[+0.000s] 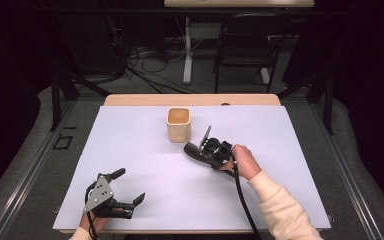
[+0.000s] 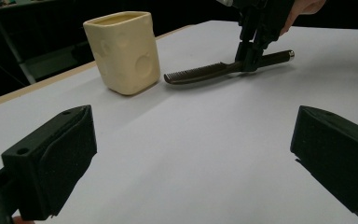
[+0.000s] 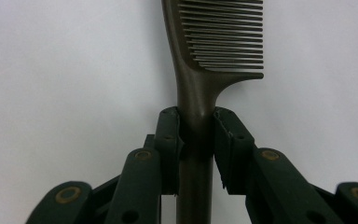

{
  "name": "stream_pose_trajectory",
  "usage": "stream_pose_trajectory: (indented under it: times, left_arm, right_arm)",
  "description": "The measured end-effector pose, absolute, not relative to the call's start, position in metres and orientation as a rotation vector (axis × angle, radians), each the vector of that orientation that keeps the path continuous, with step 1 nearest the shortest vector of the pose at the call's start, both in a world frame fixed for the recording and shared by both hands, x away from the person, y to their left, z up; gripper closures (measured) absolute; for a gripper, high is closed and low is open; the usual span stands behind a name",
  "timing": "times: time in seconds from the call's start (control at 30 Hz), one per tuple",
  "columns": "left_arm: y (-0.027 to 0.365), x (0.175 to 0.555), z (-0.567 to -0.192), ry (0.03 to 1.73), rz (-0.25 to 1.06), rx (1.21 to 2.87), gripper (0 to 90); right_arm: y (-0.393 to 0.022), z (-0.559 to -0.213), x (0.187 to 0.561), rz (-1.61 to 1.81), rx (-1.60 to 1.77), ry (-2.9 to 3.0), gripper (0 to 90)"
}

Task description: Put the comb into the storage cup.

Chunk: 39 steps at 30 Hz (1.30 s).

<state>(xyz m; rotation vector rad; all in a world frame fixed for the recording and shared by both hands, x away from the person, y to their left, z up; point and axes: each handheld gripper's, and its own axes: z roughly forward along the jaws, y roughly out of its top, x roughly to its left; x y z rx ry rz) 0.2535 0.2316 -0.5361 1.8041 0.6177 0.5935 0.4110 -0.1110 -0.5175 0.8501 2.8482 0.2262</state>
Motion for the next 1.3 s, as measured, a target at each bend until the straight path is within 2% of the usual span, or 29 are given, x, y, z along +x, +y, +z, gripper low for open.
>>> stream_pose_trajectory:
  times: [1.3]
  left_arm:
    - [0.232,0.254,-0.535,0.615,0.607,1.8,0.1]
  right_arm:
    - [-0.146,-0.493,0.396,0.509,0.918,2.765,72.6]
